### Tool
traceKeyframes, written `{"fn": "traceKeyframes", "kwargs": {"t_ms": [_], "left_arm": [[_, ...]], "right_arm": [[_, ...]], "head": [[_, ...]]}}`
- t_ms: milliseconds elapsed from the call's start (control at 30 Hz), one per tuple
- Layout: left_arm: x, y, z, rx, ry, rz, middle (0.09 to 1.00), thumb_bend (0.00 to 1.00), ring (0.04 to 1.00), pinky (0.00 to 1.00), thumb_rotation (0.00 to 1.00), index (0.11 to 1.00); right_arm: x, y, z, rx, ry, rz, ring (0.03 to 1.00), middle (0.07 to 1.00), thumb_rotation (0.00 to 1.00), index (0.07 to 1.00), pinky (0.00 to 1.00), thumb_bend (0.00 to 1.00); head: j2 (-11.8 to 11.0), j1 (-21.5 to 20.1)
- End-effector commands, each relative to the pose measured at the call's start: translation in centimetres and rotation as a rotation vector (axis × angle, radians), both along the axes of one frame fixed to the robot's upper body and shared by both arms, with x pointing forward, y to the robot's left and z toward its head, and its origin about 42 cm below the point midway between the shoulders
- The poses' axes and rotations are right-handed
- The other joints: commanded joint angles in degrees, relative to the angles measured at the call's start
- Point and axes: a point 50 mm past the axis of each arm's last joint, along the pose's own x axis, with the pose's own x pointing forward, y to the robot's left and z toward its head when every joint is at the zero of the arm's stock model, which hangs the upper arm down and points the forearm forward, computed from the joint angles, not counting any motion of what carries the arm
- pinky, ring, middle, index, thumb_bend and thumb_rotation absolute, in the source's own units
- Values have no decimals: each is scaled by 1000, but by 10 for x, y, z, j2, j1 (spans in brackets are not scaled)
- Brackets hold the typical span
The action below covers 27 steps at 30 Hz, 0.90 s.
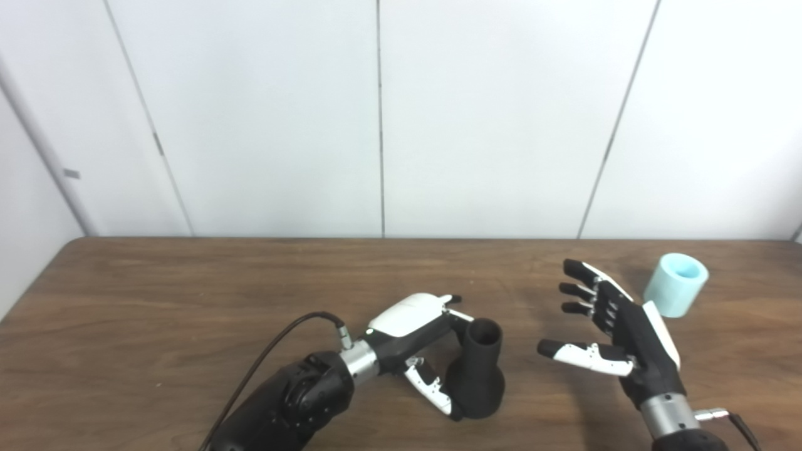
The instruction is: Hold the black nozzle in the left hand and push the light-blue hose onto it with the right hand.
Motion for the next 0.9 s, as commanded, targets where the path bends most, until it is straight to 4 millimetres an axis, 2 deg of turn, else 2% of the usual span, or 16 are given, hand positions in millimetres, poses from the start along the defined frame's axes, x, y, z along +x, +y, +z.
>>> {"fn": "traceKeyframes", "kwargs": {"t_ms": [0,300,500,700,800,867], "left_arm": [[-5,25,-32,216,25,36,472,525,647,1000,0,498],[-3,32,-37,244,13,96,469,525,658,1000,0,500],[-2,47,-47,280,8,156,515,522,673,1000,0,461],[3,65,-51,330,26,228,512,523,659,1000,0,466],[3,68,-51,335,32,242,512,523,659,1000,0,467],[3,76,-51,333,41,264,510,524,659,1000,0,468]], "right_arm": [[3,0,23,7,-114,1,814,870,197,834,716,800],[-1,-7,30,13,-147,-26,802,857,184,832,682,794],[-2,-11,33,36,-178,-40,789,843,191,819,669,784],[-4,-13,39,31,-191,-38,788,841,187,817,676,777],[-5,-15,42,26,-194,-41,788,841,180,816,674,774],[-5,-25,57,-10,-205,-45,789,841,176,815,676,775]], "head": [[1,0],[6,1],[7,1],[7,-4],[7,-10],[8,-39]]}}
